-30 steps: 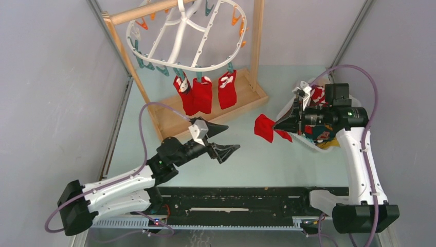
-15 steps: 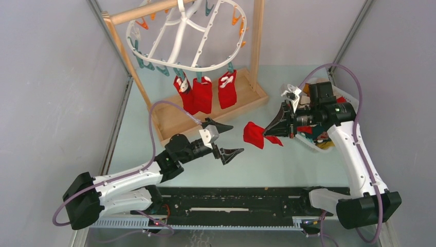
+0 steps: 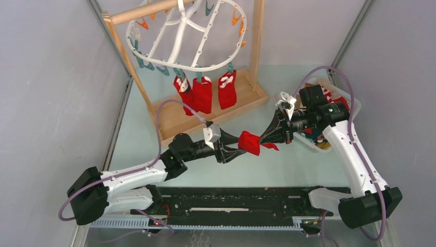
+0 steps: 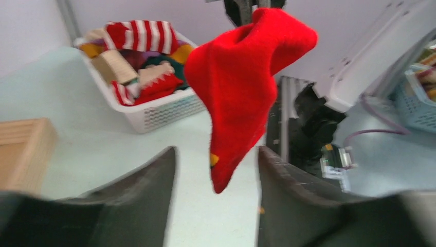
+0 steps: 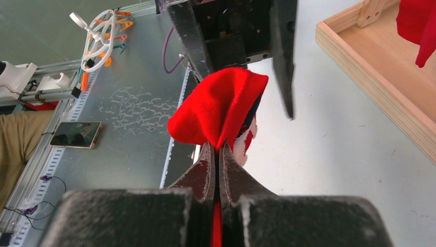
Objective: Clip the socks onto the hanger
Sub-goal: Pick up the sock from the bin.
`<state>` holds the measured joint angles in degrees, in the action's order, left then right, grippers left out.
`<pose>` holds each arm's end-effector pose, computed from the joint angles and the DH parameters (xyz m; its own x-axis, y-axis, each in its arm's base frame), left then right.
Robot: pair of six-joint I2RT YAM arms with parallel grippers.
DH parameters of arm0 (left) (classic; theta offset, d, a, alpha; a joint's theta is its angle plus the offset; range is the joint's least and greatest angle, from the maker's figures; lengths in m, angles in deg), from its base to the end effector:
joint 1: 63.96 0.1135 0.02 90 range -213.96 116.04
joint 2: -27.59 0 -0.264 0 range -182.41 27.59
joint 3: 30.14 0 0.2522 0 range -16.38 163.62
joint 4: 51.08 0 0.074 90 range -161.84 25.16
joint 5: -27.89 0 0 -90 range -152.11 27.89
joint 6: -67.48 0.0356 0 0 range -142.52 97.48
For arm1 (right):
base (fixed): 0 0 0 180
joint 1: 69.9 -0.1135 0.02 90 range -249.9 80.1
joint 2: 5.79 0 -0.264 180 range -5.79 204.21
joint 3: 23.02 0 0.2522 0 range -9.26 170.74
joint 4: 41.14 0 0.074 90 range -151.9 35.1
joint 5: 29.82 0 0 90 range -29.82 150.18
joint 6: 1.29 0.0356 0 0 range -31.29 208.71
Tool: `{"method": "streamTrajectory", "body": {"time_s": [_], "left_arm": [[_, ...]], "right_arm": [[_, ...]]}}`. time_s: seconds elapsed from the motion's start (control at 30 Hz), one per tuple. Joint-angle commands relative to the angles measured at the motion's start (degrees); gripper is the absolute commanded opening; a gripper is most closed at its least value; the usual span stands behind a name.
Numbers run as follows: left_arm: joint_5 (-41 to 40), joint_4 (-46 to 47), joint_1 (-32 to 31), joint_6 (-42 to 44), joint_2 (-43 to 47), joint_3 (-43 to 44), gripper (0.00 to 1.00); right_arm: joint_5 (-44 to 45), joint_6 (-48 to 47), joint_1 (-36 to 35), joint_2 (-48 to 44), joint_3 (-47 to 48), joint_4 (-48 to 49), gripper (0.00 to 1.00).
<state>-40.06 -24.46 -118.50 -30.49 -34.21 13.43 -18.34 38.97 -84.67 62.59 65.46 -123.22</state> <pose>0.1287 -0.2038 0.2829 -0.0507 -0.1503 -0.9873 0.9728 0.2164 -0.0829 0.1822 0.0841 0.3740 -0.1732 -0.2027 -0.9638 -0.9719 -0.1232 0.2006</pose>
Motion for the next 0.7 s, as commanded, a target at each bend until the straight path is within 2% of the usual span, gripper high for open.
{"method": "streamTrajectory", "body": {"time_s": [0.0, 0.1, 0.17, 0.27, 0.33, 0.4, 0.43, 0.5, 0.57, 0.67], "left_arm": [[6.9, 4.3, 0.1, -6.1, -1.4, 4.1, 0.4], [7.7, 5.3, 0.1, -8.2, -1.1, 3.9, 0.09], [7.6, 5.6, 0.2, -9.4, -0.3, 3.8, 0.01], [6.9, 4.2, 0.8, -14.4, 1.0, 4.5, 0.0], [5.8, 2.2, 2.0, -21.4, 1.6, 5.6, 0.0], [5.7, -2.5, 3.1, -29.0, 1.7, 8.1, 0.0], [5.8, -5.9, 3.5, -32.5, 1.6, 9.3, 0.0], [7.0, -13.0, 4.2, -38.2, 0.8, 13.3, 0.0], [8.3, -18.2, 4.8, -45.7, -0.1, 16.4, 0.0], [10.0, -21.2, 5.9, -56.6, -0.8, 17.1, 0.0]], "right_arm": [[-0.4, -0.1, -0.7, 0.1, 0.1, 1.7, 0.0], [2.3, 1.8, -0.7, 0.2, 0.1, 3.4, 0.0], [4.5, 3.5, -0.7, 0.4, -0.1, 5.4, 0.0], [11.1, 12.8, -0.6, 0.7, -0.6, 12.8, 0.03], [18.8, 20.3, 0.1, 1.0, -0.7, 18.2, 0.18], [26.0, 24.1, 1.2, 0.8, -0.8, 21.4, 0.42], [28.1, 24.8, 2.0, 0.5, -0.8, 22.4, 0.47], [28.5, 25.1, 4.0, -0.3, -0.9, 24.0, 0.55], [25.3, 23.4, 6.5, -1.0, -0.8, 24.5, 0.59], [18.6, 15.5, 8.2, -1.5, -0.7, 20.8, 0.63]]}}
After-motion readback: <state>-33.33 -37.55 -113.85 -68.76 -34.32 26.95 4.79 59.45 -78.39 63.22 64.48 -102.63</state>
